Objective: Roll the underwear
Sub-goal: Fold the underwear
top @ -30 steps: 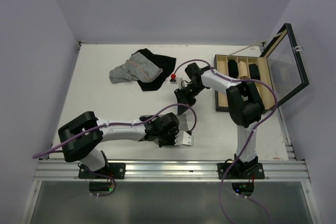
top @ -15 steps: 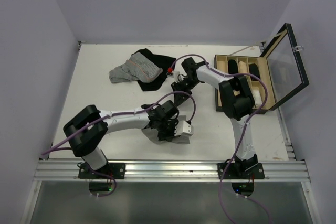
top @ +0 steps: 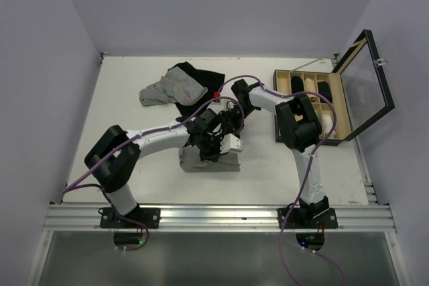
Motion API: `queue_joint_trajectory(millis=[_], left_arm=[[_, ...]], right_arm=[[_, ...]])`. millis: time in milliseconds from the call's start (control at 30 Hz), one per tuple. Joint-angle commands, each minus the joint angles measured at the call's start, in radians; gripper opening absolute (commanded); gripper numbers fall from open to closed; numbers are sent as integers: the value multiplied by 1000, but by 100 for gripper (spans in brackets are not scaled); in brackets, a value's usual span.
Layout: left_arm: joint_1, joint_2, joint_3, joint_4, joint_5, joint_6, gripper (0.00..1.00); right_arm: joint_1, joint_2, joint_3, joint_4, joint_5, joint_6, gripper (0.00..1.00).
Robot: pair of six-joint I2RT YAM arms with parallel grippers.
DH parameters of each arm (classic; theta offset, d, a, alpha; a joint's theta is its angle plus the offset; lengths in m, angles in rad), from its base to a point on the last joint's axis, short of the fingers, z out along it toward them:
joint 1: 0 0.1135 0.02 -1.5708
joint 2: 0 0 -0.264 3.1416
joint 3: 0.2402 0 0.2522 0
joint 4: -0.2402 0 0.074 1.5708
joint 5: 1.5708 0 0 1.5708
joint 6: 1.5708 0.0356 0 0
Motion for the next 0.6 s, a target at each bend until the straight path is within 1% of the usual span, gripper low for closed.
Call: queue_joint_trajectory(millis=[0,300,567], left_arm=[[48,32,48,8,-9,52,0],[111,71,86,41,-37,90,0],[131,51,94,55,-41,118,0]], right_arm=[[10,49,-7,-9,39,-39,18],[10,61,1,-21,31,-44,17],[10,67,5,-29,40,-51,17]])
